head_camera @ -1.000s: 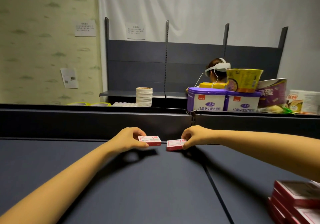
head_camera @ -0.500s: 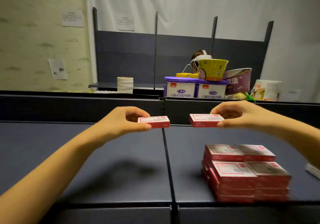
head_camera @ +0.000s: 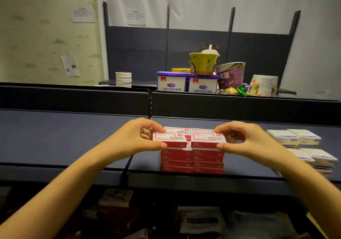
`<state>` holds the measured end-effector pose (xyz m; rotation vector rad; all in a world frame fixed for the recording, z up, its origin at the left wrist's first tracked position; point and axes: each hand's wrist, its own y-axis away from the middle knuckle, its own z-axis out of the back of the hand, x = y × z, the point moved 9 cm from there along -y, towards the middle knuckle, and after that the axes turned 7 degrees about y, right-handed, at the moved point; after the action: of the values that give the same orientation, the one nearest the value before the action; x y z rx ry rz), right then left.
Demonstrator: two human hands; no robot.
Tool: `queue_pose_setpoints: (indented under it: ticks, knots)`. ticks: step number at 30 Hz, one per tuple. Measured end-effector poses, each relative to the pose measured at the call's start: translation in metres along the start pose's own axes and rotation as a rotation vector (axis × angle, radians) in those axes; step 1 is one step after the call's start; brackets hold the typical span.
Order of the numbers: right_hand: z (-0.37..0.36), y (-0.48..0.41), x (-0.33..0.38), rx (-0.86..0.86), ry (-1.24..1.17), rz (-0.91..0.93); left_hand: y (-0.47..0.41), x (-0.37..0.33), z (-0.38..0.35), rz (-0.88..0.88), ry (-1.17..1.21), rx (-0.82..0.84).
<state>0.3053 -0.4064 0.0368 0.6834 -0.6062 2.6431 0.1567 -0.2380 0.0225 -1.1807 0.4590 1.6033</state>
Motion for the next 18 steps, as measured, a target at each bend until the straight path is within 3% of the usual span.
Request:
queue_pose_setpoints:
  ticks: [12,18]
  knots:
    - [-0.012,0.005,-0.037,-0.131,-0.175,-0.025,-0.003,0.01,-0.014,-0.074,-0.095,-0.169]
    - [-0.014,0.005,-0.033,-0.158,-0.214,-0.02,0.007,0.007,-0.014,-0.15,0.01,-0.283]
